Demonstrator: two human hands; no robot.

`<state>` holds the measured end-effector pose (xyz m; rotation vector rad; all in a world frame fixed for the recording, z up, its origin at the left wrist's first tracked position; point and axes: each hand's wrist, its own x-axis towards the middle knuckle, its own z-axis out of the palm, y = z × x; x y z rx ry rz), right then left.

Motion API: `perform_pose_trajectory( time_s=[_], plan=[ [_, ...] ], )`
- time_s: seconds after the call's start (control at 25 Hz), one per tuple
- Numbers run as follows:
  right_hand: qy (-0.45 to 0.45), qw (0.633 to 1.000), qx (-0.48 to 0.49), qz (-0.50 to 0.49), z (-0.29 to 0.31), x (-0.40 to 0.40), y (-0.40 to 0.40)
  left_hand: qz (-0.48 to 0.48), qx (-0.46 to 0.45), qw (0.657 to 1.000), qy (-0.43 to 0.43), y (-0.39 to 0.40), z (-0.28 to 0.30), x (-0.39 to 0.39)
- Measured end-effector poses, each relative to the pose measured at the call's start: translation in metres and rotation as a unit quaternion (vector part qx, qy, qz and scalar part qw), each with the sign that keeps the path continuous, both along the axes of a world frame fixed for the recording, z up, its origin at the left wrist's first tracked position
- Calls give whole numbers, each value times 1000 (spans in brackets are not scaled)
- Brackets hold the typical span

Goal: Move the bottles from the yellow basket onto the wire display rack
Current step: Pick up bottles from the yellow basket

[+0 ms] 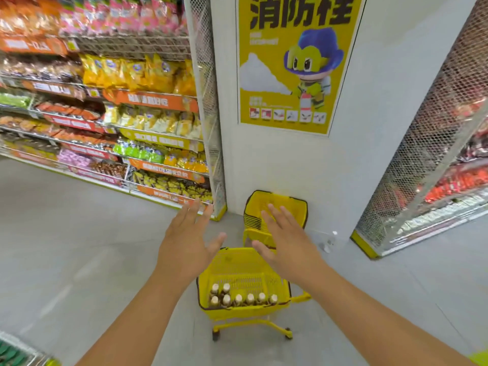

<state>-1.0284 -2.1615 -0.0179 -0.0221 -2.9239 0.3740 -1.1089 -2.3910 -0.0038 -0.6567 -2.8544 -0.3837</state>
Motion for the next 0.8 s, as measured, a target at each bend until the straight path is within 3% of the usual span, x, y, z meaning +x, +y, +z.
perform_pose_trajectory(
  time_s=[0.2, 0.52, 0.8],
  plan=[
    [-51, 998, -34, -10, -48, -44, 24, -25, -23, 999, -34, 28, -58, -53],
    [-163, 986, -12, 23, -171, -166, 39, -25, -57, 982, -178, 39, -196, -161],
    [-277, 953, -72, 96, -344, -249, 34, 48, -7, 965, -257, 43, -376, -200]
  ],
)
